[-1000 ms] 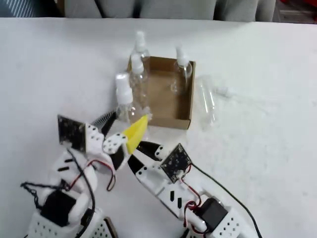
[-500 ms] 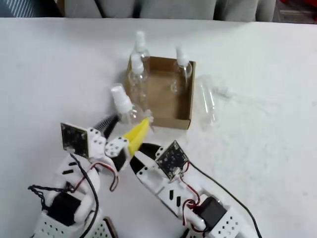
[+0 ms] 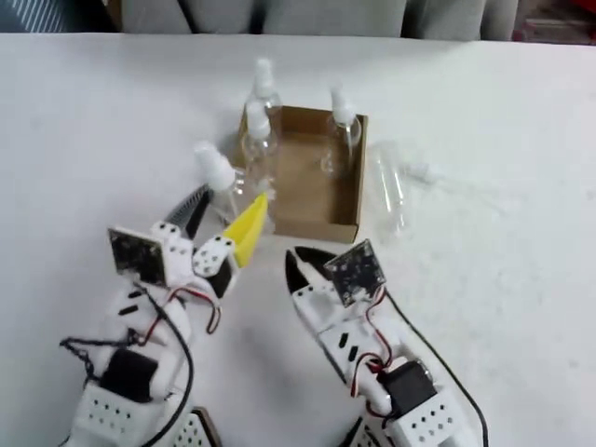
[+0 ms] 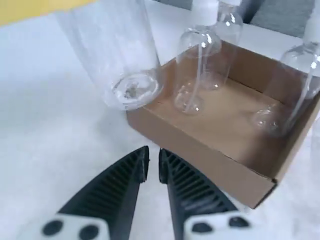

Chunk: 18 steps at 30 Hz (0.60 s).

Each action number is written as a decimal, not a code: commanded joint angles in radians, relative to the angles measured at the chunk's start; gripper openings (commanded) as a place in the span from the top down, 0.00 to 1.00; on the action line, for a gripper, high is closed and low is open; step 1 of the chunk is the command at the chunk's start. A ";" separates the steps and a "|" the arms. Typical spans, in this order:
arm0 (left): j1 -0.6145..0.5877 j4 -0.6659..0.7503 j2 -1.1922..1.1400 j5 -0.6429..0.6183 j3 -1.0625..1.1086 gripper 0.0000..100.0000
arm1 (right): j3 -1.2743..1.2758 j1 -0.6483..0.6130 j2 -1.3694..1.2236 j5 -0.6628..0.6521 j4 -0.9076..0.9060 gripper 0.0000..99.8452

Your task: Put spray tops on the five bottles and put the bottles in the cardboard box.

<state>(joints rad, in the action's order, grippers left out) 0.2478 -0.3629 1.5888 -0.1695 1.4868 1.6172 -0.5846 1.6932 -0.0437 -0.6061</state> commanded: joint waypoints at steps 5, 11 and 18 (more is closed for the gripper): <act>-0.016 0.381 -0.444 0.057 -0.072 0.98 | 0.014 0.099 0.010 0.011 -0.012 0.99; -0.018 0.545 -0.719 0.058 -0.152 0.98 | 0.043 0.179 0.010 0.012 -0.005 0.99; -0.061 0.697 -0.984 0.058 -0.259 0.98 | 0.057 0.186 0.010 0.012 -0.007 0.99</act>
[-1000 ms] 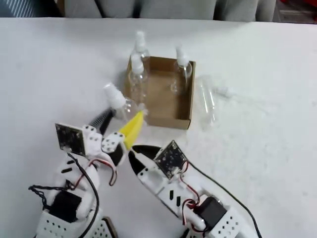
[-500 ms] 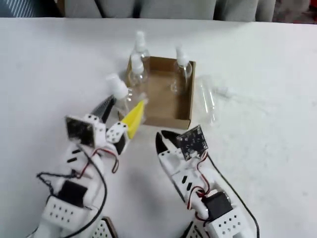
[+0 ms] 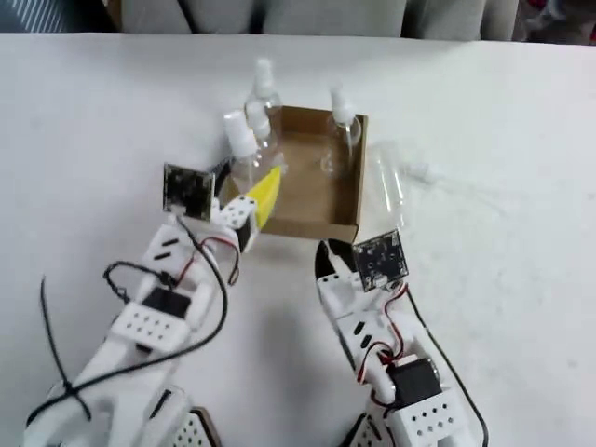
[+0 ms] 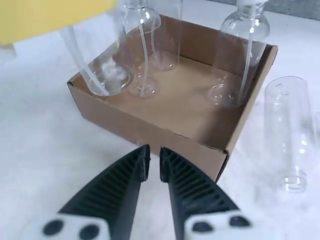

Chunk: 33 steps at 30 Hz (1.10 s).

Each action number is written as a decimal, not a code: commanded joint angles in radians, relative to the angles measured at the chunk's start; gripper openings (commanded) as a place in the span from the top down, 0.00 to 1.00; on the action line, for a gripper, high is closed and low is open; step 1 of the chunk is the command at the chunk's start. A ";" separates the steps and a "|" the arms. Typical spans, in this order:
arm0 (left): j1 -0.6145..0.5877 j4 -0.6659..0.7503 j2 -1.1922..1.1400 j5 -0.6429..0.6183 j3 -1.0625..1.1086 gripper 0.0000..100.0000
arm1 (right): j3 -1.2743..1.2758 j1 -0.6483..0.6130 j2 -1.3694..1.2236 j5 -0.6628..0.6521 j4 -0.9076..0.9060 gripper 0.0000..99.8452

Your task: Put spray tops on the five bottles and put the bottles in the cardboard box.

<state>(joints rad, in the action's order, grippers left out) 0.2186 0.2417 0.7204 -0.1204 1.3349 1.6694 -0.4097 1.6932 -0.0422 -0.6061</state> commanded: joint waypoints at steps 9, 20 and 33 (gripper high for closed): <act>-0.033 0.230 -0.363 0.011 -0.169 0.98 | 0.006 0.012 0.010 0.011 -0.012 0.99; -0.058 0.365 -0.555 0.091 -0.212 0.98 | 0.025 0.044 0.010 0.009 -0.010 0.99; -0.054 0.523 -0.704 0.092 -0.206 0.98 | 0.025 0.044 0.010 0.009 -0.012 0.99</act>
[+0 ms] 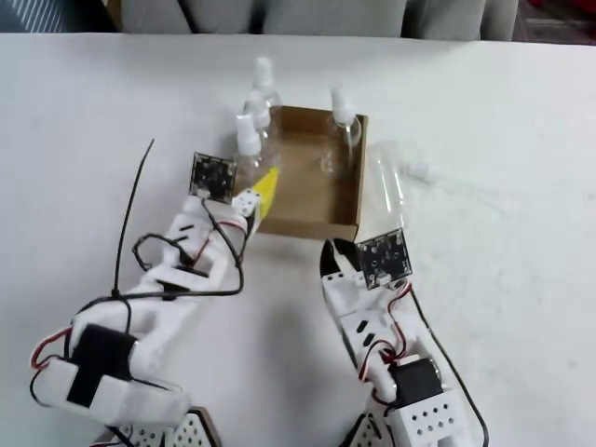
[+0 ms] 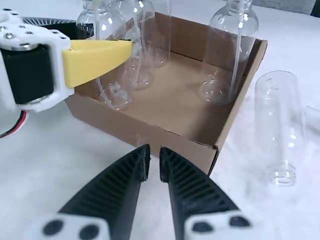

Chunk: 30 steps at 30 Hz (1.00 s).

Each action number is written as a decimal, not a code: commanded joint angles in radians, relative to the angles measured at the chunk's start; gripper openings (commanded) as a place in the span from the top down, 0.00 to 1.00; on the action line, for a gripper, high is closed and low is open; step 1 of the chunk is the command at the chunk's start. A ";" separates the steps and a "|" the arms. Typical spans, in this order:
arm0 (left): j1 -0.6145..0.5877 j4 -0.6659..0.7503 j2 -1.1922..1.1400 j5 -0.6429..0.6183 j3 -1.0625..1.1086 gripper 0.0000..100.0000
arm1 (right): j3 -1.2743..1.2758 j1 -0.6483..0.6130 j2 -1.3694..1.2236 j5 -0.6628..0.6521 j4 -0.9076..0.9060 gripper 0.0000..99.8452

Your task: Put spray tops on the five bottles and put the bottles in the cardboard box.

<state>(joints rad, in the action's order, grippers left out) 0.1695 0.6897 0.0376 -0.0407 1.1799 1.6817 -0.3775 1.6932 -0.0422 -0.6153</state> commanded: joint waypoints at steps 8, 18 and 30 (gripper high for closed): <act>-0.008 0.081 -0.051 0.014 -0.048 0.97 | 0.012 0.012 0.010 0.009 -0.002 0.99; -0.015 0.086 -0.048 0.015 -0.014 0.95 | 0.012 0.013 0.010 0.009 -0.002 0.99; -0.031 0.080 -0.048 0.008 0.020 0.80 | 0.012 0.013 0.010 0.008 -0.004 0.99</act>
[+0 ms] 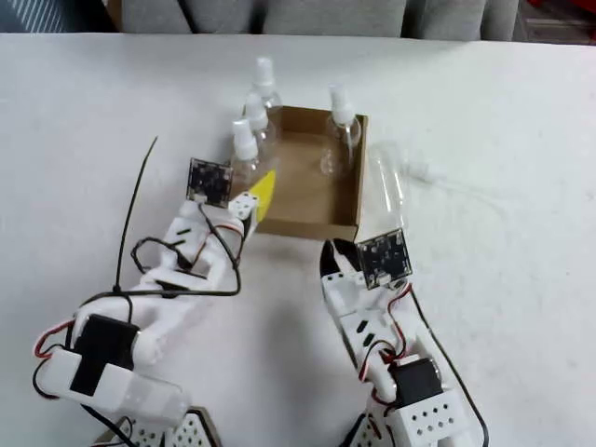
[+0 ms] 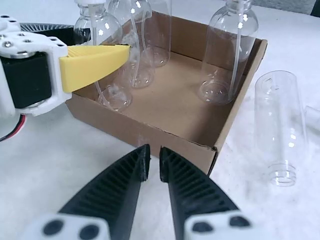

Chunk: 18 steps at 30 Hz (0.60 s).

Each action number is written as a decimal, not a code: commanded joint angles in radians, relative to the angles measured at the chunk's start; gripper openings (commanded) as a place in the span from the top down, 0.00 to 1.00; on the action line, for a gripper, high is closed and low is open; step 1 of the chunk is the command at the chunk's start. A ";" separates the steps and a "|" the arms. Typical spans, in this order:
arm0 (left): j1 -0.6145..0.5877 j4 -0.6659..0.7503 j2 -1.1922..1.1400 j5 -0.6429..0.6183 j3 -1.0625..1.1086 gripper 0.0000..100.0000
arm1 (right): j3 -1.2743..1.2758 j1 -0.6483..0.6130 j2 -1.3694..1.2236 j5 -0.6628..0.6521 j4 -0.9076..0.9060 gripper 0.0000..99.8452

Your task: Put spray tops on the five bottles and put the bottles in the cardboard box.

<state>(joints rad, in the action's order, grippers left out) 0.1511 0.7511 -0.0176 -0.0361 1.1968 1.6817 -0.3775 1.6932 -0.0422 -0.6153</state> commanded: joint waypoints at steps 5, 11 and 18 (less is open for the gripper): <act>-0.013 0.018 0.007 0.005 0.003 0.80 | 0.012 0.013 0.010 0.008 -0.004 0.99; -0.031 0.018 0.007 0.003 -0.002 0.80 | 0.012 0.013 0.010 0.008 -0.004 0.99; -0.039 0.018 0.008 0.002 -0.003 0.75 | 0.012 0.013 0.010 0.008 -0.004 0.99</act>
<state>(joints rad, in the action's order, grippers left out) 0.1465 0.7557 -0.0176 -0.0361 1.1968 1.6817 -0.3775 1.6932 -0.0422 -0.6153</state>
